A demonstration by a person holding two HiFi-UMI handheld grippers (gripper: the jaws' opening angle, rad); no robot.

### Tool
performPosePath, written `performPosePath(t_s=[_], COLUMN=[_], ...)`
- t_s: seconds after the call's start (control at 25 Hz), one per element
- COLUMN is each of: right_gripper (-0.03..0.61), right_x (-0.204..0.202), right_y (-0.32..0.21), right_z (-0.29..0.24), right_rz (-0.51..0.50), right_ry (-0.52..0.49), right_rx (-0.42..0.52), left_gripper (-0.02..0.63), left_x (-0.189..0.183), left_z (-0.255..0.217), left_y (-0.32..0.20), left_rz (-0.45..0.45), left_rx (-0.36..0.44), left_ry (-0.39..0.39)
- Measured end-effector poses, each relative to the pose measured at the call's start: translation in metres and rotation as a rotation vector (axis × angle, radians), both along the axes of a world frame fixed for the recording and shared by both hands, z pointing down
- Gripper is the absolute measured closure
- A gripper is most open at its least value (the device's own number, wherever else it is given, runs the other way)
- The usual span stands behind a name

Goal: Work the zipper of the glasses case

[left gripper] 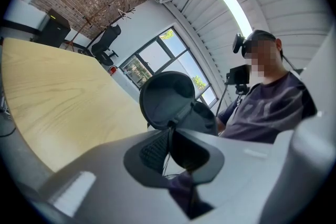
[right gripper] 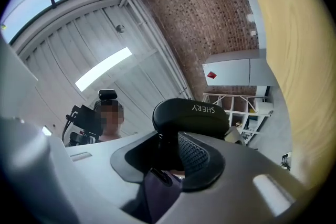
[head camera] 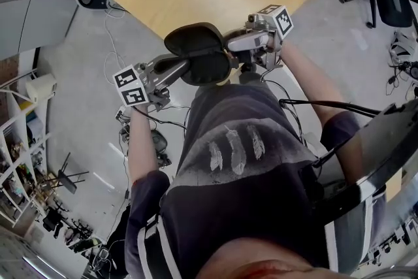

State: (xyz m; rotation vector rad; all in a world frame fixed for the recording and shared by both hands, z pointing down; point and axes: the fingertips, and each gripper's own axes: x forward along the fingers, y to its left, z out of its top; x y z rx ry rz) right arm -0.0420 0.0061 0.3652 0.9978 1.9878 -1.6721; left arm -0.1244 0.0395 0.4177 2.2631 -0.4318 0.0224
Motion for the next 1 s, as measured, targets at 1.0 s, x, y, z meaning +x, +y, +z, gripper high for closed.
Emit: performPosePath(t_s=[1.0], right_gripper=[0.58], right_x=[-0.006], right_y=[-0.005], right_z=[0.083], right_rz=[0.159], right_ry=[0.519], right_rx=[0.231], left_gripper=[0.584], left_x=[-0.037], left_z=[0.084], left_y=[-0.003], left_rz=[-0.109], left_rx=[0.015], left_ry=[-0.454])
